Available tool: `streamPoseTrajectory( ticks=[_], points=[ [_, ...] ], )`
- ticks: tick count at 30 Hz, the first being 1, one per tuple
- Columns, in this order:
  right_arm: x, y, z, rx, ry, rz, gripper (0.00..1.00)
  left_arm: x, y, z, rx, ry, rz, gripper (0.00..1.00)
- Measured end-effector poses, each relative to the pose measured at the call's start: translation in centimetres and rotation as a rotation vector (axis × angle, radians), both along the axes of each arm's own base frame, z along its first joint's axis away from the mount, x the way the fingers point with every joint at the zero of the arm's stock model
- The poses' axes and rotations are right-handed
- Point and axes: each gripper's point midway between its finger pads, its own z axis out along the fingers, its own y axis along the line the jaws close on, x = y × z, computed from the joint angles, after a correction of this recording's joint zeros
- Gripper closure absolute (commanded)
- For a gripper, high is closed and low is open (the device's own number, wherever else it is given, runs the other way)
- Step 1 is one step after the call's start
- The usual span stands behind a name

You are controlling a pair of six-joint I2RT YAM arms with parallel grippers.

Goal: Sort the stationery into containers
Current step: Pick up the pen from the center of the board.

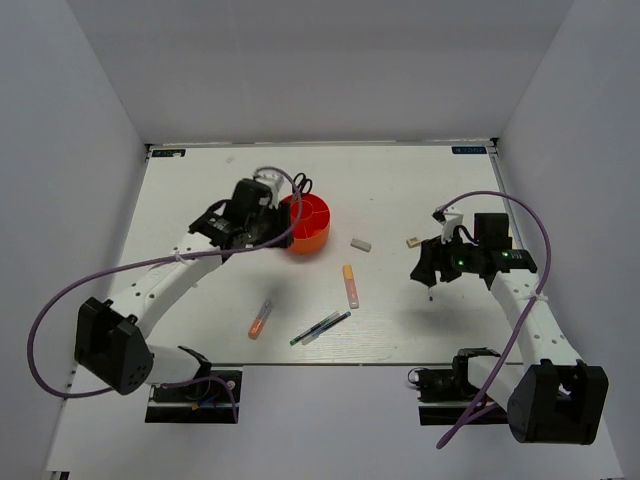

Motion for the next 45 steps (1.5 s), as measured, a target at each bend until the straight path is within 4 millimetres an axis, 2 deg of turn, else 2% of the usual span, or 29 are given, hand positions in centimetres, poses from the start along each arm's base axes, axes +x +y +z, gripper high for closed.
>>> streamPoseTrajectory(
  ticks=[3,4,5,7,10,14,18,24,26,28,29,30,33,35,36,37,38,40,42,43,44,45],
  points=[
    [-0.2,0.3,0.1,0.013,0.002,0.023,0.11,-5.8,0.8,-5.9,0.18,0.231,-0.064,0.46],
    [-0.4,0.4,0.1,0.019,0.007,0.031,0.16,-8.0,1.2,-8.1,0.254,0.322,-0.096,0.57],
    [-0.5,0.5,0.1,0.023,0.008,0.039,0.3,-9.7,1.7,-9.8,0.312,0.395,-0.115,0.6],
    [-0.7,0.7,0.1,0.028,0.008,0.05,0.41,-12.3,2.7,-12.6,0.42,0.51,-0.15,0.6],
    [-0.9,0.7,0.1,0.035,0.018,0.051,0.42,-14.5,3.7,-14.7,0.529,0.601,-0.177,0.53],
    [-1.0,0.7,0.1,0.035,0.022,0.051,0.42,-14.6,4.2,-15.0,0.571,0.593,-0.168,0.45],
    [-1.0,0.7,0.1,0.035,0.023,0.051,0.39,-13.8,4.5,-15.3,0.58,0.567,-0.142,0.45],
    [-1.0,0.7,0.1,0.034,0.022,0.05,0.38,-14.0,5.4,-17.6,0.575,0.585,-0.115,0.45],
    [-1.0,0.7,0.1,0.035,0.022,0.05,0.38,-14.2,5.6,-18.1,0.568,0.6,-0.112,0.48],
    [-0.9,0.7,0.1,0.035,0.022,0.048,0.38,-14.2,5.4,-18.2,0.546,0.599,-0.11,0.58],
    [-0.9,0.7,0.1,0.035,0.022,0.047,0.38,-14.2,5.3,-18.3,0.534,0.599,-0.109,0.66],
    [-0.9,0.6,0.1,0.035,0.022,0.046,0.38,-14.2,5.2,-18.3,0.522,0.596,-0.11,0.81],
    [-0.9,0.6,0.1,0.035,0.022,0.044,0.38,-14.2,5.0,-18.3,0.499,0.579,-0.11,0.97],
    [-0.9,0.6,0.1,0.035,0.022,0.043,0.38,-14.2,5.0,-18.2,0.481,0.565,-0.107,0.99],
    [-0.9,0.6,0.1,0.035,0.022,0.043,0.34,-14.1,4.9,-18.0,0.472,0.558,-0.107,0.99],
    [-0.9,0.6,0.1,0.036,0.022,0.043,0.17,-14.0,4.9,-18.0,0.464,0.548,-0.105,0.99],
    [-0.9,0.6,0.1,0.039,0.026,0.041,0.12,-14.0,4.9,-17.9,0.458,0.54,-0.105,0.99],
    [-0.9,0.6,0.1,0.039,0.022,0.047,0.1,-13.6,4.6,-17.2,0.433,0.507,-0.105,0.99],
    [-0.9,0.6,0.1,0.037,0.016,0.053,0.47,-12.7,3.9,-15.2,0.383,0.436,-0.104,0.99],
    [-0.9,0.7,0.2,0.039,0.017,0.053,0.89,-11.9,3.3,-13.5,0.344,0.377,-0.108,0.99],
    [-0.9,0.6,0.2,0.036,0.011,0.059,1.0,-11.0,2.7,-11.9,0.311,0.316,-0.11,0.99],
    [-0.9,0.7,0.2,0.04,0.014,0.059,1.0,-9.9,2.0,-10.0,0.274,0.245,-0.108,0.99]
  ],
)
